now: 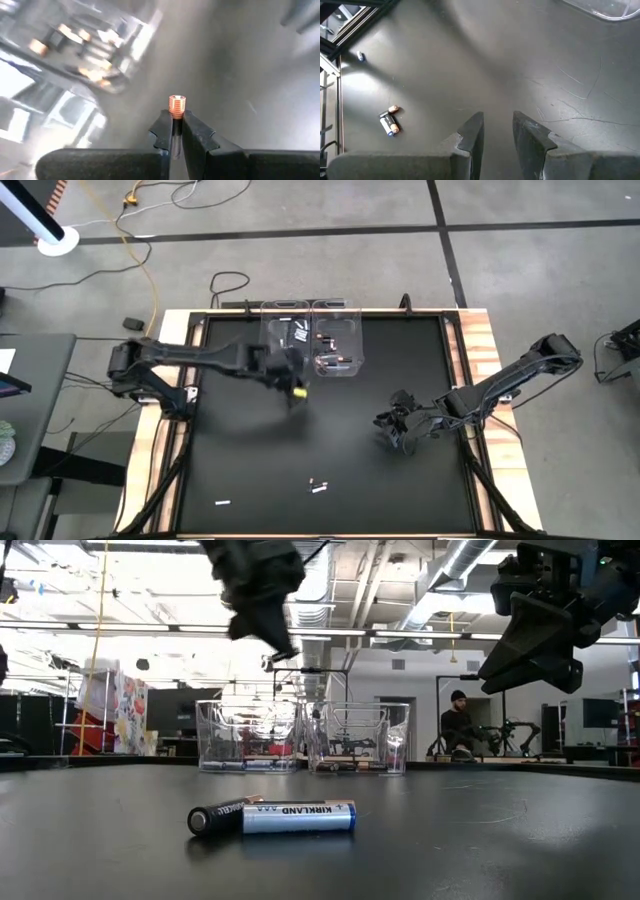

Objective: Sort batteries
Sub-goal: Put the black battery into the right transparent bin, then put the white battery into the left transparent bin

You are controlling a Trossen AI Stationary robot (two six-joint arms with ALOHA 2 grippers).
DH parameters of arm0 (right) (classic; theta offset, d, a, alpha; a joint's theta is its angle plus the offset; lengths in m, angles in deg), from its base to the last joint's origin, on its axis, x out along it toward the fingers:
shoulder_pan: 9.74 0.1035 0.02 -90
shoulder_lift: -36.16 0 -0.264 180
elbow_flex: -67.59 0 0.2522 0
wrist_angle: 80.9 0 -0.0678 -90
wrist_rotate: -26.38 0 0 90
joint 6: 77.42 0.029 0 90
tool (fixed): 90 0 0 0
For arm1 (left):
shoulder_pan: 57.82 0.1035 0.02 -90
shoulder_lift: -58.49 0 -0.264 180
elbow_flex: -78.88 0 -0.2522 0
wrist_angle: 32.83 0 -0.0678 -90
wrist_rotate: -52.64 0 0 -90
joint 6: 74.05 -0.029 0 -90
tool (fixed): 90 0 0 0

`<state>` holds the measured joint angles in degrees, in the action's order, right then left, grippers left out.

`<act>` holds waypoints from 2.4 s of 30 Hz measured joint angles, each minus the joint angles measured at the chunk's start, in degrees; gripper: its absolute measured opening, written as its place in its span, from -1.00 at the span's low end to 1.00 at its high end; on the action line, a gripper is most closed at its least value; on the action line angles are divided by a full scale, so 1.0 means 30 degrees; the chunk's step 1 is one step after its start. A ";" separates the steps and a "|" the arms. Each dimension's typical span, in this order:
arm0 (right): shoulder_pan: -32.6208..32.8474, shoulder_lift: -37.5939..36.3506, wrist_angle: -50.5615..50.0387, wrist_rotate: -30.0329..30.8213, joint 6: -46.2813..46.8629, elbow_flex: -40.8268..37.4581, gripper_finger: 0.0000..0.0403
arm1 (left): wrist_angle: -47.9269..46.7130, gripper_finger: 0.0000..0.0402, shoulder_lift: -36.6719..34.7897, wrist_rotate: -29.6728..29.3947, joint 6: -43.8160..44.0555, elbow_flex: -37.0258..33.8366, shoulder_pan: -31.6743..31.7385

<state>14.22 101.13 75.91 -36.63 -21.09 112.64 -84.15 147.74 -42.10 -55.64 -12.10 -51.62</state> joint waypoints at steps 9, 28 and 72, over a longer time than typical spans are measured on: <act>-0.0714 0.0001 0.0013 -0.0022 0.0274 0.0000 -0.39 | -0.3936 -0.91 0.6321 0.0142 -0.5916 1.0035 0.4074; -0.3170 0.0007 -0.0007 0.0003 0.2426 0.0000 -0.39 | -0.6891 -0.72 1.6040 0.0503 -0.7312 1.8027 0.6667; -0.0313 0.0000 -0.0182 -0.0111 0.1180 0.0007 -0.39 | -0.8172 -0.47 0.1648 -0.3152 0.1489 0.5475 -0.1517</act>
<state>13.28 101.13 75.36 -36.97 -17.55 112.66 -108.67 152.68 -51.56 -51.17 4.32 -56.17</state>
